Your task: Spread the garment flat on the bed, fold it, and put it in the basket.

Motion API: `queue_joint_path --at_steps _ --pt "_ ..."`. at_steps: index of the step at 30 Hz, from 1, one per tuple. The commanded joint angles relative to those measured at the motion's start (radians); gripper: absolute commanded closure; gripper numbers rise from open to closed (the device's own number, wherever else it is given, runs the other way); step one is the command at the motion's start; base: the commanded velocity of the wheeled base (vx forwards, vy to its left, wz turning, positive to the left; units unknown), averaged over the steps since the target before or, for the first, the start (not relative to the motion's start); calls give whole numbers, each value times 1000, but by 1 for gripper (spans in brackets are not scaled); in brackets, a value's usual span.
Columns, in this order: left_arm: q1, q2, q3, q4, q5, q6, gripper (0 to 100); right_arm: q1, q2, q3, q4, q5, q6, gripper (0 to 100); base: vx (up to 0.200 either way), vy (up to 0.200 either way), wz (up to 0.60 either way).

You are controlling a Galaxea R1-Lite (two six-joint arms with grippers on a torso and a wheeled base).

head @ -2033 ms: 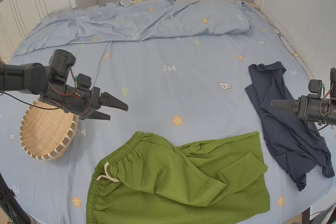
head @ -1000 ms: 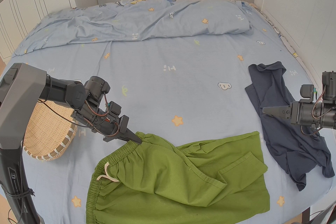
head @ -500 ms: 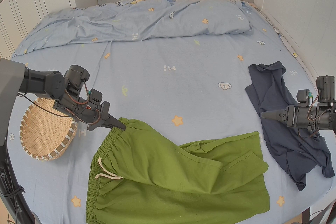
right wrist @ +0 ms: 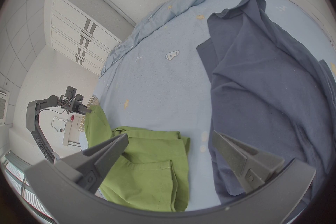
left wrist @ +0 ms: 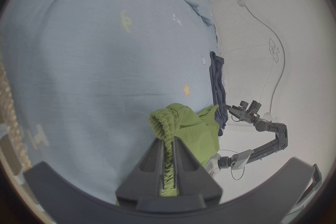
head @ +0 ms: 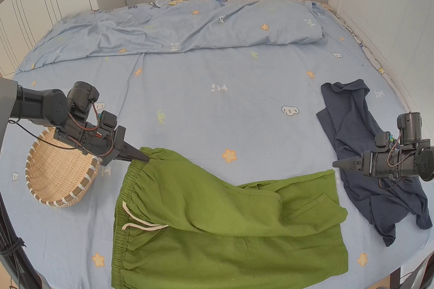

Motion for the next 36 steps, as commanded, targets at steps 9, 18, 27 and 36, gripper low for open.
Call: queue_joint_path --at_steps 9,18,27,36 --pt "-47 -72 139 17 -16 71 100 33 -47 105 -61 4 -14 0 0 0 0" --pt "-66 -72 177 3 -8 85 100 118 -51 157 -66 2 -23 0 0 0 0" --pt "-55 -69 165 1 -6 85 100 161 13 180 -106 1 -26 0 0 0 0" --pt "-44 -71 157 1 -6 85 100 182 70 195 -127 -1 -26 0 0 0 0"
